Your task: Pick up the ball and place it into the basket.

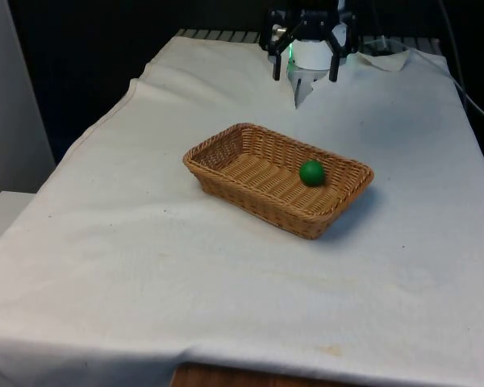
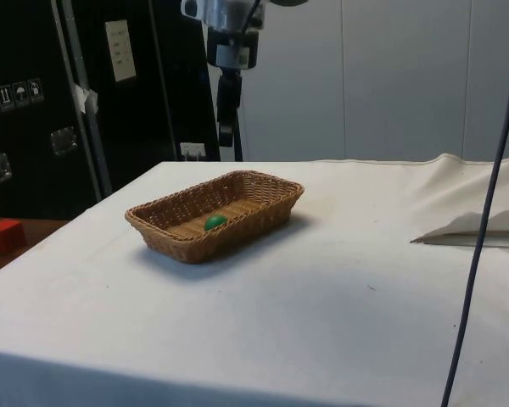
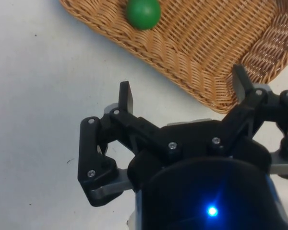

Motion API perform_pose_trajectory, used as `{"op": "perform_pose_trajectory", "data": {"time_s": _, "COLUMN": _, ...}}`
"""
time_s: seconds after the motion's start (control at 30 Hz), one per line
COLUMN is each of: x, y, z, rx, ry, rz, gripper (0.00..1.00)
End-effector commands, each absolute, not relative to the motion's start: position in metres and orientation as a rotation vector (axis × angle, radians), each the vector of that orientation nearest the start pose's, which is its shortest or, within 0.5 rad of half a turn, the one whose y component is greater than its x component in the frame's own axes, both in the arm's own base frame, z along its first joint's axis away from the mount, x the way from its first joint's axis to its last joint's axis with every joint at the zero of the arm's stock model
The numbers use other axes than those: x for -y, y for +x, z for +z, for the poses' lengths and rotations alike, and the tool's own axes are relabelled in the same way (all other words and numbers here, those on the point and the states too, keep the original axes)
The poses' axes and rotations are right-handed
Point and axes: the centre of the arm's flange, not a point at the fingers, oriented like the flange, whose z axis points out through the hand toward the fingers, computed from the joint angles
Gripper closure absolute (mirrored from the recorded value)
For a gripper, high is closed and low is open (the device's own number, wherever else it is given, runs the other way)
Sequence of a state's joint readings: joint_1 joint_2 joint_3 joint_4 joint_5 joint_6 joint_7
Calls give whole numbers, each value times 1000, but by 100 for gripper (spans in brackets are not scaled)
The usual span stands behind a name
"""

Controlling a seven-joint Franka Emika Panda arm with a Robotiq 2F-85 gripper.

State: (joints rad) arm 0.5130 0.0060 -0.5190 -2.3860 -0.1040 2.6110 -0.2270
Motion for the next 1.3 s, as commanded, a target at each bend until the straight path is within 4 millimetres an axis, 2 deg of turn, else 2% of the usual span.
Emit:
{"op": "perform_pose_trajectory", "data": {"time_s": 0.0, "x": 2, "y": 516, "z": 336, "rx": 468, "ry": -3188, "rz": -335, "gripper": 0}}
{"op": "perform_pose_trajectory", "data": {"time_s": 0.3, "x": 2, "y": 516, "z": 327, "rx": 363, "ry": -3202, "rz": -312, "gripper": 0}}
{"op": "perform_pose_trajectory", "data": {"time_s": 0.73, "x": 3, "y": 517, "z": 326, "rx": 219, "ry": -3209, "rz": -307, "gripper": 0}}
{"op": "perform_pose_trajectory", "data": {"time_s": 1.27, "x": 4, "y": 517, "z": 339, "rx": 36, "ry": -3194, "rz": -315, "gripper": 0}}
